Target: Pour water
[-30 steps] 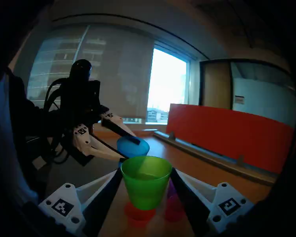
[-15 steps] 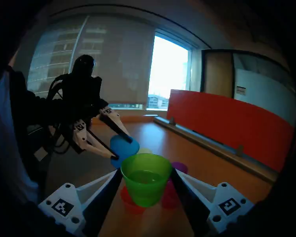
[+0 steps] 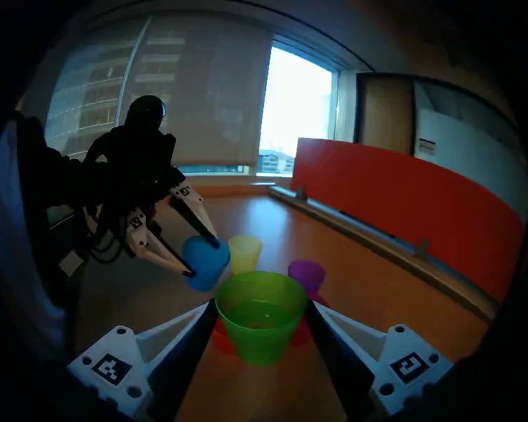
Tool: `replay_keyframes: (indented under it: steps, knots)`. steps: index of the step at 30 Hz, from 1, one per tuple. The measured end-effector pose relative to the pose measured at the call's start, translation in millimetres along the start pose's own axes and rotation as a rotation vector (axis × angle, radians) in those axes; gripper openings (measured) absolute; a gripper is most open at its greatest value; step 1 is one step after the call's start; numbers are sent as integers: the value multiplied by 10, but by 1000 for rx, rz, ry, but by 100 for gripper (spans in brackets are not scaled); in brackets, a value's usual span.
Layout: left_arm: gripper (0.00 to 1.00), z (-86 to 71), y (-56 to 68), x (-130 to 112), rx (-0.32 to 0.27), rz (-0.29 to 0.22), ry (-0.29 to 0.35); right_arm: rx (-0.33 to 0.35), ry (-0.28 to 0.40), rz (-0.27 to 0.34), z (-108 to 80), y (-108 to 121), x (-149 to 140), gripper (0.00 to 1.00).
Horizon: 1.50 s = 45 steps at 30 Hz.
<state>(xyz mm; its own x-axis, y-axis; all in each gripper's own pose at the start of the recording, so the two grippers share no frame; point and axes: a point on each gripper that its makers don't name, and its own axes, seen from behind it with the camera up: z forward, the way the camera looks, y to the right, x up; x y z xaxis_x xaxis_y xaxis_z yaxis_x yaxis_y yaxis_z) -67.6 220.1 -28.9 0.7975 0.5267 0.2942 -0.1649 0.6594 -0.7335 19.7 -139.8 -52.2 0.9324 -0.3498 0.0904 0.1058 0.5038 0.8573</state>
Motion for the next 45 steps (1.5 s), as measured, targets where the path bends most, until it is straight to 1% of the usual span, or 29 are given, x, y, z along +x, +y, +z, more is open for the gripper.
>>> replay_keyframes:
  steps: [8, 17, 23, 32, 38, 45]
  knots:
    - [88, 135, 16, -147, -10, -14, -31, -6, -37, 21, -57, 68, -236, 92]
    - [88, 248, 22, -258, -16, 10, -65, 7, -90, 34, -48, 73, -474, 92]
    - [88, 302, 32, -317, -22, 10, -75, 16, -123, 36, -27, 57, -626, 93]
    - [88, 298, 9, -327, -24, -8, -75, 22, -158, 42, -11, 32, -816, 92]
    - [88, 271, 8, -355, -21, -2, -77, 23, -168, 45, -4, 10, -911, 92]
    - [88, 234, -19, -395, -16, -17, -80, 19, -175, 51, -12, -28, -996, 93]
